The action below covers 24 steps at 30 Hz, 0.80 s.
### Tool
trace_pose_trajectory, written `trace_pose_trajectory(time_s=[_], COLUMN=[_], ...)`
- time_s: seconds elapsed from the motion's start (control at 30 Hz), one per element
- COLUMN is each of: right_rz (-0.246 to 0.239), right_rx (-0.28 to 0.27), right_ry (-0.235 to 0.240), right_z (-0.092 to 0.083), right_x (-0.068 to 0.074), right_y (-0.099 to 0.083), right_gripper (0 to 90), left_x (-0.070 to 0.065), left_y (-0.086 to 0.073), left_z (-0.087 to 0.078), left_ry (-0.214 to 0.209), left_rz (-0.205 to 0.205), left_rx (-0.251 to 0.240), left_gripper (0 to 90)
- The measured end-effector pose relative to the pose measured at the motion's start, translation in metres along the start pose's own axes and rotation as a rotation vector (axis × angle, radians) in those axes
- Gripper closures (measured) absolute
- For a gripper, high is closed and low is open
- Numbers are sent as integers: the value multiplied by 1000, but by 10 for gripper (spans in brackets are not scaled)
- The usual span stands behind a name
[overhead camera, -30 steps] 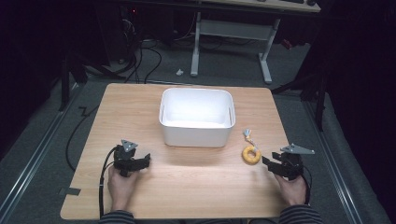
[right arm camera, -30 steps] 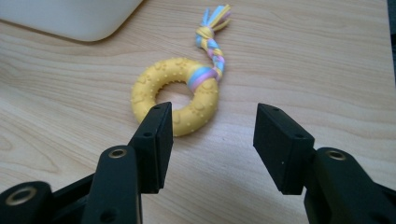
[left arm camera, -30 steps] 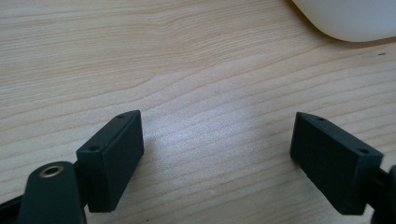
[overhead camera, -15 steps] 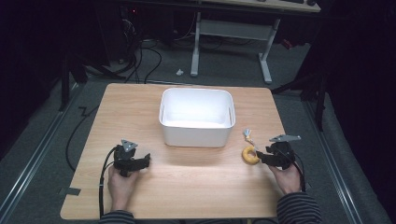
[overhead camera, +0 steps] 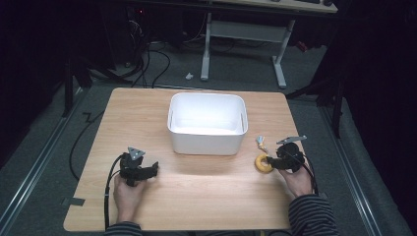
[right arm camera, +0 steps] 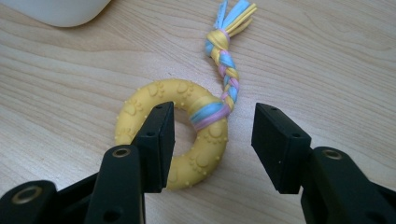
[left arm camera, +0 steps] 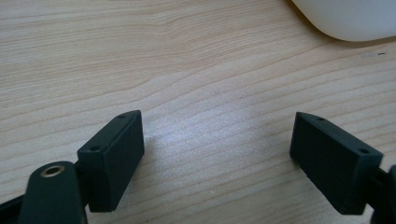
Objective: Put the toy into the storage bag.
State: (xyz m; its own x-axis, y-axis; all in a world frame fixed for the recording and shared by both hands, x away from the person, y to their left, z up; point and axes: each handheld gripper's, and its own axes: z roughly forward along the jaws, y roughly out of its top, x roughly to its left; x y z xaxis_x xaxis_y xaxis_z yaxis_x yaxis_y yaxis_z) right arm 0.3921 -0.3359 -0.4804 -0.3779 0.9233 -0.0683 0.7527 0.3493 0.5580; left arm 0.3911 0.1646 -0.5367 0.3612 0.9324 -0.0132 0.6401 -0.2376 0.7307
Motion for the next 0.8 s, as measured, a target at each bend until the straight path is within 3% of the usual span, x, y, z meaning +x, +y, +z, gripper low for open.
trace_pose_trajectory(time_s=[0.2,0.8], right_rz=[9,-7], right_rx=[55,128], right_ry=[8,20], right_z=[10,26], right_x=[-4,-4], right_y=[4,7], right_gripper=[484,501], left_x=[0,0], left_y=[0,0], left_z=[0,0], left_ry=[0,0], left_rz=[1,1], left_rx=[0,0], left_gripper=[180,180])
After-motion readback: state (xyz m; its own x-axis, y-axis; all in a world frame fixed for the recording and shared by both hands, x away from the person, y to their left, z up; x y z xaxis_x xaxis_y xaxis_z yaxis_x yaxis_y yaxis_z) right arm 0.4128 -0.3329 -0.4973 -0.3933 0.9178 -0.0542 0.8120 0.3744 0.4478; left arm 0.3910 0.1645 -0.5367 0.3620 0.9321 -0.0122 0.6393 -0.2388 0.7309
